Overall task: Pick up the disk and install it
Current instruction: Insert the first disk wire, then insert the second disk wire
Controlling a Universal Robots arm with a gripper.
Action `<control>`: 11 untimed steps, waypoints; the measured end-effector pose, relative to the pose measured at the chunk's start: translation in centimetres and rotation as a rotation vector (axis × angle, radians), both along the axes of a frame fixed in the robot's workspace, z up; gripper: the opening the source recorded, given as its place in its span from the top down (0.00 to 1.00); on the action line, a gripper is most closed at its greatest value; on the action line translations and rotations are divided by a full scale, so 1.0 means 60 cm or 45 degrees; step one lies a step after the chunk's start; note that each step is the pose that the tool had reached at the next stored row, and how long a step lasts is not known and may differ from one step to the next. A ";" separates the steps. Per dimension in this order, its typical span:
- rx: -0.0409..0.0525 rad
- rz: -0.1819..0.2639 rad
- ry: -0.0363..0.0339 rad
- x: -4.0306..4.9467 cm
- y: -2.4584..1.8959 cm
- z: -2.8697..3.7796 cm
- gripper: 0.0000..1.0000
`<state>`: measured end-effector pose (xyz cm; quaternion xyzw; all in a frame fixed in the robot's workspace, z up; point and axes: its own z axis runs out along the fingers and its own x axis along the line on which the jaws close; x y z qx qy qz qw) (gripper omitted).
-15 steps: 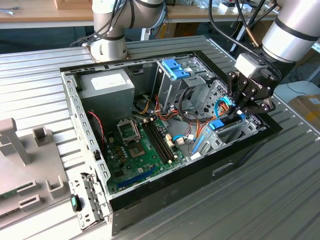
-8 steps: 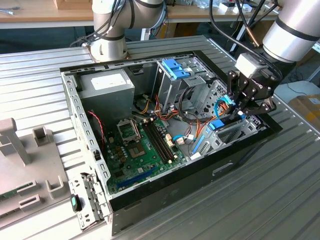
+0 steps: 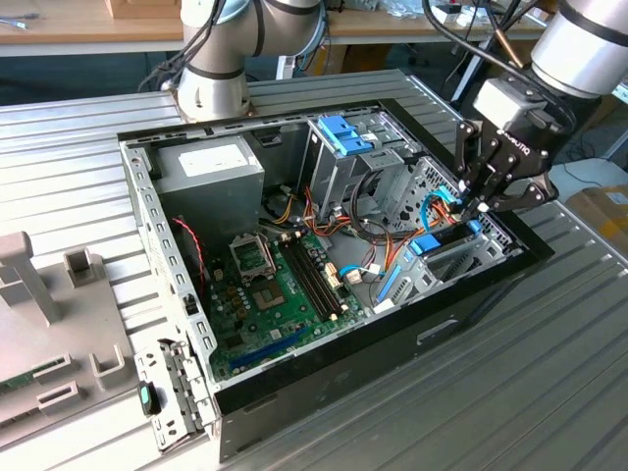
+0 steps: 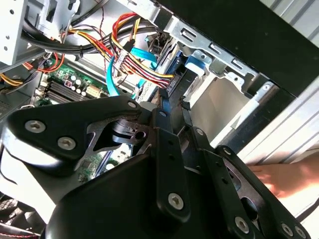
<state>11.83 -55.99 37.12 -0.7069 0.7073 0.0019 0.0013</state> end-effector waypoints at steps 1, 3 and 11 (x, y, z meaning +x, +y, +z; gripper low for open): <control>0.000 0.000 -0.0060 -0.001 0.0000 0.007 0.76; 0.001 0.000 -0.0100 -0.001 0.0000 0.010 0.76; 0.001 0.000 -0.0187 -0.007 0.0000 0.010 0.76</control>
